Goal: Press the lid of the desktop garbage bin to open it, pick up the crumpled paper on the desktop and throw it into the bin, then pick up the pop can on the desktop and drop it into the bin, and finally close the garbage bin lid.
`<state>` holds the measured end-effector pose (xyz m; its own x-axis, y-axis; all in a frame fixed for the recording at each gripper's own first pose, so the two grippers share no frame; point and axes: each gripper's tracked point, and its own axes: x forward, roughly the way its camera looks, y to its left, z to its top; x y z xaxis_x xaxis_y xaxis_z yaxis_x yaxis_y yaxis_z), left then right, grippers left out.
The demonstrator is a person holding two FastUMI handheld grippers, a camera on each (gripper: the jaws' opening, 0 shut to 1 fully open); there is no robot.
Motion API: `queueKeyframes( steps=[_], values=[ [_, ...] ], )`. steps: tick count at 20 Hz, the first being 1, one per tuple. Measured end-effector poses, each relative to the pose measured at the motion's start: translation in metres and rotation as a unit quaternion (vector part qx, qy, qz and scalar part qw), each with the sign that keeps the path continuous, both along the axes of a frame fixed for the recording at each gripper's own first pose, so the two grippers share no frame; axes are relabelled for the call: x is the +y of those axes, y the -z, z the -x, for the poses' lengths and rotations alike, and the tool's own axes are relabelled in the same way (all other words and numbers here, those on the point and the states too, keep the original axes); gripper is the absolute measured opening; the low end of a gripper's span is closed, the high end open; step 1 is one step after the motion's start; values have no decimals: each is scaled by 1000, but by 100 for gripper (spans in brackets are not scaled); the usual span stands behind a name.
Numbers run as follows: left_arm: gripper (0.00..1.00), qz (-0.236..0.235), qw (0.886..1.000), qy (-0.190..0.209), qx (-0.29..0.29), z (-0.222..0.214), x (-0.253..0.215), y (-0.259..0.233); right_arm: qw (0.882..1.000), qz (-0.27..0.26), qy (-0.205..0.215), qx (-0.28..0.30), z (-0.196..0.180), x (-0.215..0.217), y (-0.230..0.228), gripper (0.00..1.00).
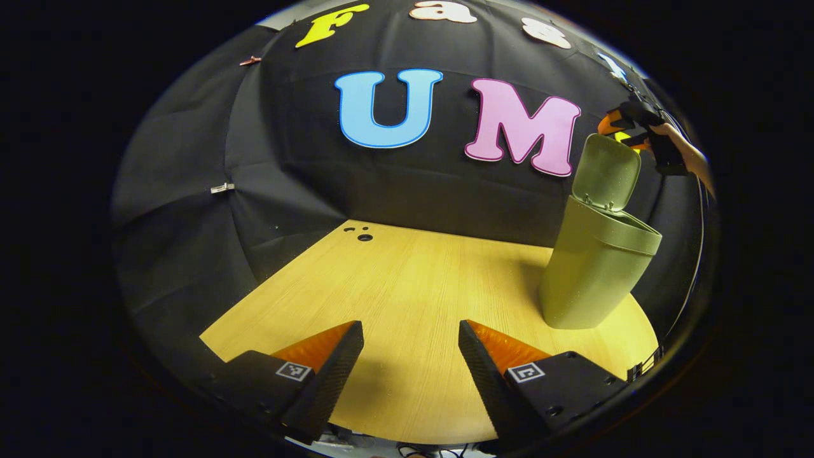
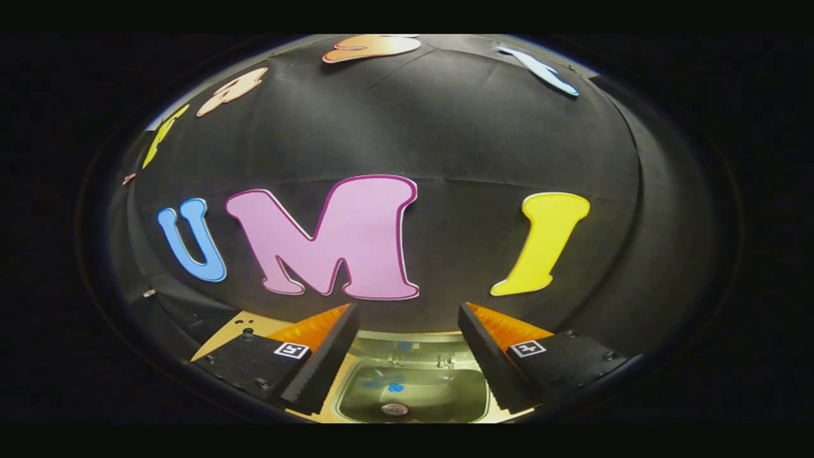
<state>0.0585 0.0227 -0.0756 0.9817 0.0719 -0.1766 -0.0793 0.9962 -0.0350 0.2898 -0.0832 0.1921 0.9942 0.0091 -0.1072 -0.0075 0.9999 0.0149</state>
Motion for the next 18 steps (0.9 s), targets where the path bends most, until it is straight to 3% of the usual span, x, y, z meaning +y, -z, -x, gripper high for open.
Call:
queueKeyframes(
  steps=[8, 14, 18],
  values=[
    [96, -16, 999, 48, -3, -4, -8, -1, 1000, -9, 5, 26, 45, 5, 37, 98],
    [96, -30, 997, 69, -2, 0, -2, 2, 998, -14, 18, 62, 70, 7, 88, 95],
    [96, -45, 996, 80, 2, 0, 1, 7, 996, -5, 26, 82, 79, 8, 123, 98]
  ],
)
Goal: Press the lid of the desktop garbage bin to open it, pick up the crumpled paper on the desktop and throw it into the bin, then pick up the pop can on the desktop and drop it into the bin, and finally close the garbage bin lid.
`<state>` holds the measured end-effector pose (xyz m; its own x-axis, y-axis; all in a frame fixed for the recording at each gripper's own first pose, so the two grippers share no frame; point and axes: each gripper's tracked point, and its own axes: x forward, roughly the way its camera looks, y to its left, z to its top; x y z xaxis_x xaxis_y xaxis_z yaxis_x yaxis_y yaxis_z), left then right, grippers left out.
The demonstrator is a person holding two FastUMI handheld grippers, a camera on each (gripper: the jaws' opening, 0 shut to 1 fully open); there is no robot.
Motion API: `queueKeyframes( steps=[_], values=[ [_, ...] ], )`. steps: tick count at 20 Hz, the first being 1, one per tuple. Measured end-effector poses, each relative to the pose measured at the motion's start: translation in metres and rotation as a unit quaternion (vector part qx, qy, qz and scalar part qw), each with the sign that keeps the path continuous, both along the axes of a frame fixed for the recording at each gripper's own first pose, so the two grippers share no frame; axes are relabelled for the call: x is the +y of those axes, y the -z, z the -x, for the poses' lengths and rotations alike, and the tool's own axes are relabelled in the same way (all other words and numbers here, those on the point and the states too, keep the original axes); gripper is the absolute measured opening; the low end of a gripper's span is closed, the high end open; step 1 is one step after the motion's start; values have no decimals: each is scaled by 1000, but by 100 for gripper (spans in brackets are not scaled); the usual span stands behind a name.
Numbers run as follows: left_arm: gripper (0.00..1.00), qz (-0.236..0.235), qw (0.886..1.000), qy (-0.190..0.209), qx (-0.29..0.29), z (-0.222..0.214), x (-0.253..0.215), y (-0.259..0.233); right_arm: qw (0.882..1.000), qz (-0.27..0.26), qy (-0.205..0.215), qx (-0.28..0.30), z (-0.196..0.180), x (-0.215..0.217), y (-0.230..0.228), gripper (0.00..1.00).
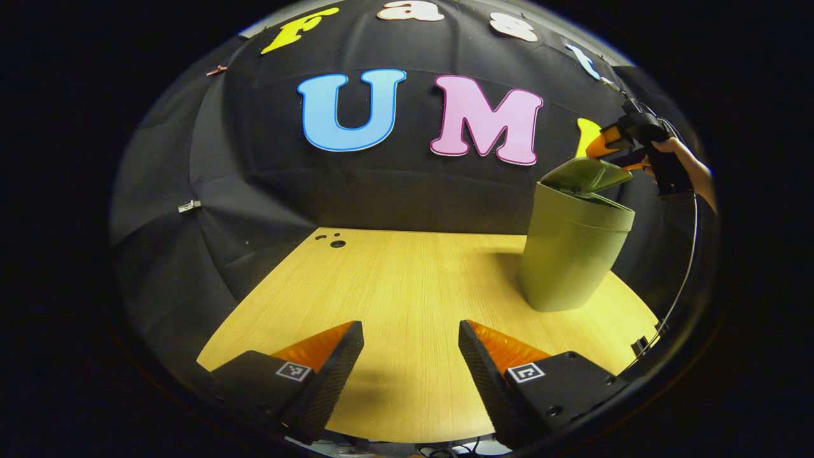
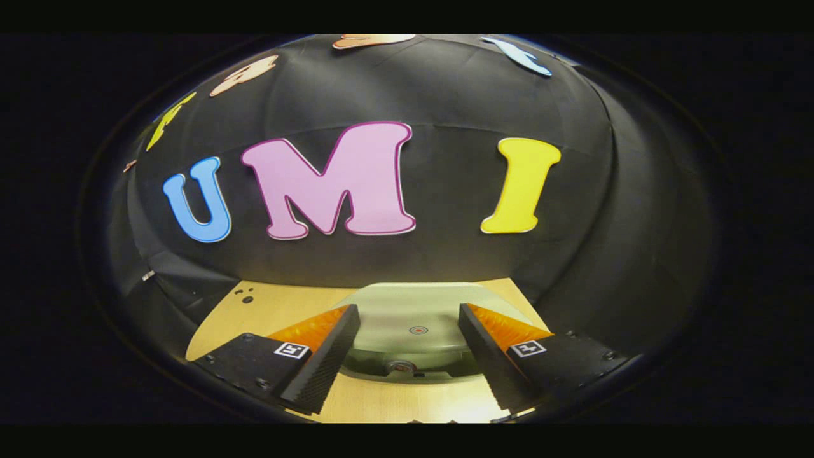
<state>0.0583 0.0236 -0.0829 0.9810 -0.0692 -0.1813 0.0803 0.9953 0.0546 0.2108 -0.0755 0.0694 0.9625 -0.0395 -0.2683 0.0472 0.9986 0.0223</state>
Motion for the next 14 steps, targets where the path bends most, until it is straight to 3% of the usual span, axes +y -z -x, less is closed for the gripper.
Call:
queueKeyframes(
  steps=[7, 14],
  values=[
    [96, -17, 1000, 21, 1, 2, -9, -2, 999, -7, 17, 39, 10, -2, 49, 98],
    [96, -16, 999, 33, 10, -3, -17, 5, 999, 1, 9, 40, 11, -1, 60, 98]
  ],
)
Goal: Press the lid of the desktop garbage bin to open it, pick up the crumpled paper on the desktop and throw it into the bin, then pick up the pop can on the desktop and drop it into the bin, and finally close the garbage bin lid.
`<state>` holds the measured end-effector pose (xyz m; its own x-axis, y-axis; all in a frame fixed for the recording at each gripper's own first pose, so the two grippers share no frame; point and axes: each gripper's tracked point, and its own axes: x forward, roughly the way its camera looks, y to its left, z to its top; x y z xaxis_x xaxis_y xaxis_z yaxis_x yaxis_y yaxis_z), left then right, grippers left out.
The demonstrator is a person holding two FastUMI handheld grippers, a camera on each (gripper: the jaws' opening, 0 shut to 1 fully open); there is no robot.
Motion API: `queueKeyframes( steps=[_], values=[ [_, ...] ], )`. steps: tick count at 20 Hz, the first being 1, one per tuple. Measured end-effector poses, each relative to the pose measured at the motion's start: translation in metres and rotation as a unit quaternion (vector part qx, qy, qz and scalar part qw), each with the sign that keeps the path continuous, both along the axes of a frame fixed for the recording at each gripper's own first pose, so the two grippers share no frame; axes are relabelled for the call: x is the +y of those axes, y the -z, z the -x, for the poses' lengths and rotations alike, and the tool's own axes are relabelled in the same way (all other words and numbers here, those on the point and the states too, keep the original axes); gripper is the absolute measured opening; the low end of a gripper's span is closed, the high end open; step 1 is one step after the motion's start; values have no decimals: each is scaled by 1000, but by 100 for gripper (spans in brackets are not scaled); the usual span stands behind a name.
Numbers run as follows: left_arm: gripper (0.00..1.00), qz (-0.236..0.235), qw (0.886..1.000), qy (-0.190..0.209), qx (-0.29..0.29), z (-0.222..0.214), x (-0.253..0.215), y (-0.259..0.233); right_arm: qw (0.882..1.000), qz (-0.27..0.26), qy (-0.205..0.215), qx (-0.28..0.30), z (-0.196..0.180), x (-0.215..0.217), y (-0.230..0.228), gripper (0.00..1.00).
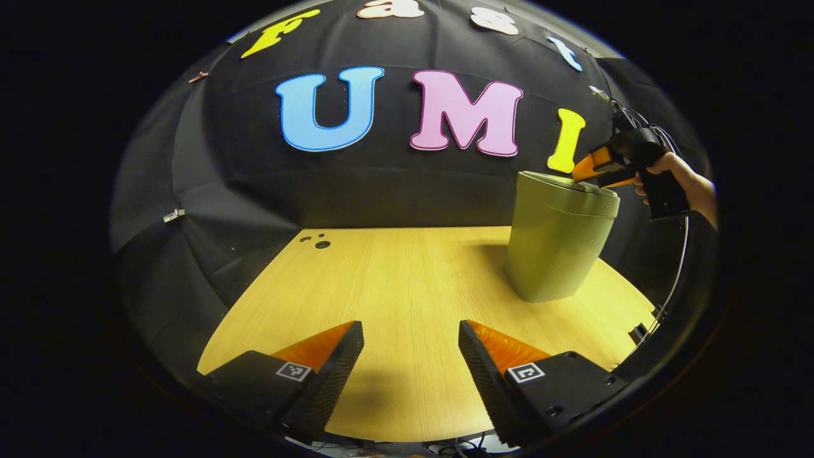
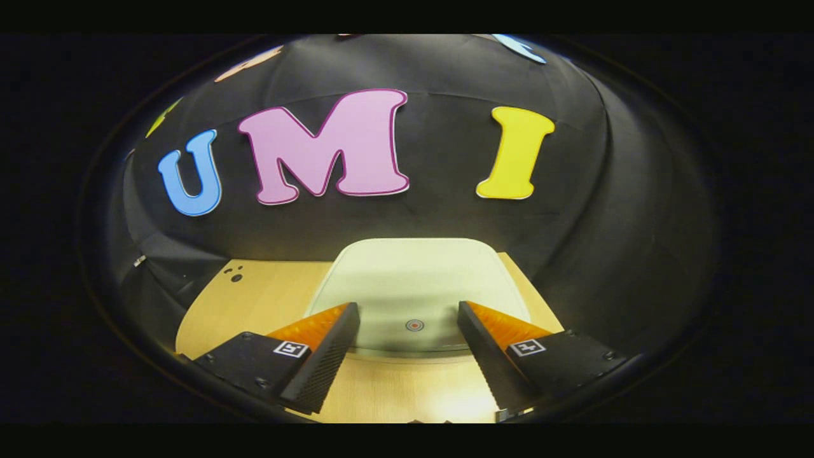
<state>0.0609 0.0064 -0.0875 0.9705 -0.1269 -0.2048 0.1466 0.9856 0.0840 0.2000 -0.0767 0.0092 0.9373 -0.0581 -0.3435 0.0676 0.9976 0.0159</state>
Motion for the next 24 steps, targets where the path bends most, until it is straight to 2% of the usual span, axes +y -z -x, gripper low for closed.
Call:
queueKeyframes(
  steps=[4, 5, 8, 10, 11, 14, 17, 24],
  values=[
    [96, -3, 1000, 5, 0, 0, -4, 2, 1000, 4, -1, 2, 0, 0, 2, 99],
    [96, -4, 1000, 6, 2, 1, -4, 3, 1000, 0, 2, 4, 0, 0, 4, 96],
    [96, -3, 1000, 3, 4, 3, 0, 7, 1000, 7, 10, 10, 2, 0, 9, 99],
    [99, 2, 1000, 0, 4, 4, 2, 8, 1000, 2, 14, 3, 1, 2, 7, 99],
    [96, 6, 1000, -1, 3, 4, 2, 7, 1000, 5, 13, -4, 1, 3, 5, 99],
    [99, 8, 1000, 0, -6, 3, 0, -3, 1000, 7, 12, -21, 3, 4, 3, 98],
    [96, 2, 1000, 5, -23, 1, -3, -18, 999, 15, 15, -28, 11, 7, 2, 98],
    [96, 14, 998, -1, -66, 12, -6, -60, 992, 20, -16, -127, 57, 38, -48, 98]
  ],
)
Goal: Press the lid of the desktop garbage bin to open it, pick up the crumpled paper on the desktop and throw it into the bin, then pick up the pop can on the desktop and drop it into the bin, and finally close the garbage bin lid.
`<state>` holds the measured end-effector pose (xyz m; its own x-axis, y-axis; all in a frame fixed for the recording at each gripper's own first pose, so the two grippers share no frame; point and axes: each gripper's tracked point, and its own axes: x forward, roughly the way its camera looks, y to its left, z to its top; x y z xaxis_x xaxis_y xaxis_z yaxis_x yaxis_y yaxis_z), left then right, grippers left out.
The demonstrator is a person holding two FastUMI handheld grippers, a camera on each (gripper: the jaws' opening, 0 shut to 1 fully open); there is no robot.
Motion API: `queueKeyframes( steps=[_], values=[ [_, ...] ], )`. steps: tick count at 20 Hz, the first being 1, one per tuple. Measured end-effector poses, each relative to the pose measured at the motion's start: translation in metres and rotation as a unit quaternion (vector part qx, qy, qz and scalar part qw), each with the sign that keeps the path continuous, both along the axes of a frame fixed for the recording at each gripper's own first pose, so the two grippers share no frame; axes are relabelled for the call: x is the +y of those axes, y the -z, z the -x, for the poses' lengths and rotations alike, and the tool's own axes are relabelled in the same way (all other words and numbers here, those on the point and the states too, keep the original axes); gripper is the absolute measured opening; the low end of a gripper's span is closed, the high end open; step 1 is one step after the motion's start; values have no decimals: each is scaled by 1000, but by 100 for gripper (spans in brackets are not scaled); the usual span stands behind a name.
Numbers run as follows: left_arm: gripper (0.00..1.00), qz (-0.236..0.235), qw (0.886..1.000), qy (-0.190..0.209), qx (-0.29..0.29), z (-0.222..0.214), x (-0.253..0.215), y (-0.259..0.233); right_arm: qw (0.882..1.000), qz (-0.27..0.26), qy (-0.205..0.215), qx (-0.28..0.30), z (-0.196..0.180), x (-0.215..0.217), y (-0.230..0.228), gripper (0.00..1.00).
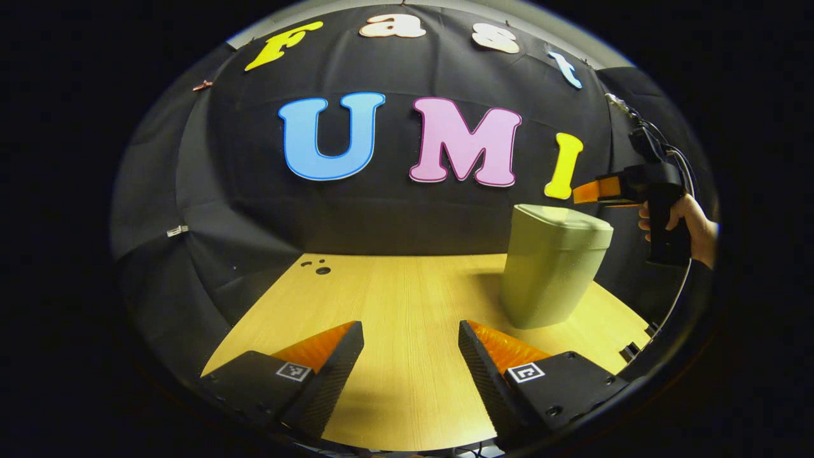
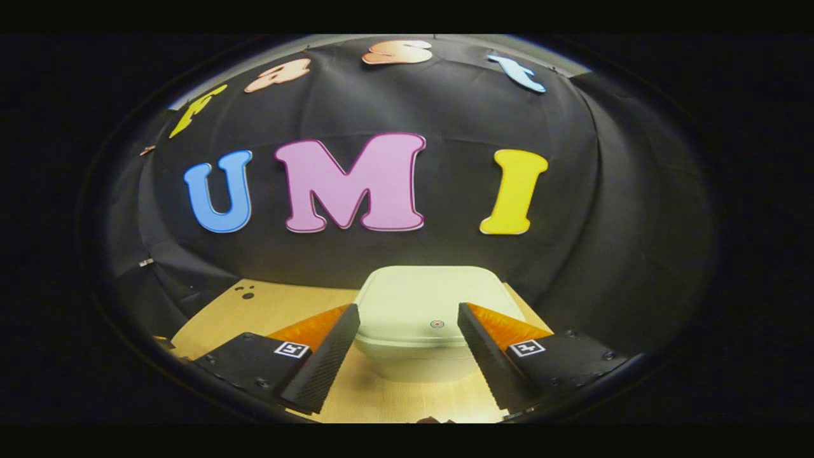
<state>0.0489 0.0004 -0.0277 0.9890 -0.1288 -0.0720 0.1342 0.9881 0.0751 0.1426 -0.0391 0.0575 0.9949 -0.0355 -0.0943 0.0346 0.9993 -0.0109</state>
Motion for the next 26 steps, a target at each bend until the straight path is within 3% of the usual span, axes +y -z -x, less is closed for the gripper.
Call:
queueKeyframes(
  steps=[5, 11, 14, 18, 25, 26],
  values=[
    [96, 14, 999, -6, -38, 15, 1, -25, 999, -13, -21, -39, 46, 17, -8, 98],
    [96, 39, 997, -17, -62, 36, -1, -38, 999, -24, -28, -37, 98, 30, 17, 97],
    [96, 53, 997, -23, -55, 42, 2, -31, 999, -30, -32, -25, 113, 36, 37, 97],
    [96, 35, 998, -38, -45, 51, 11, -12, 999, -30, -43, -2, 127, 44, 63, 97],
    [99, 50, 997, -30, -47, 55, 4, -13, 997, -8, -78, 19, 136, 75, 84, 97],
    [95, 50, 997, -31, -47, 56, 3, -12, 996, -6, -85, 22, 135, 80, 87, 97]
  ],
)
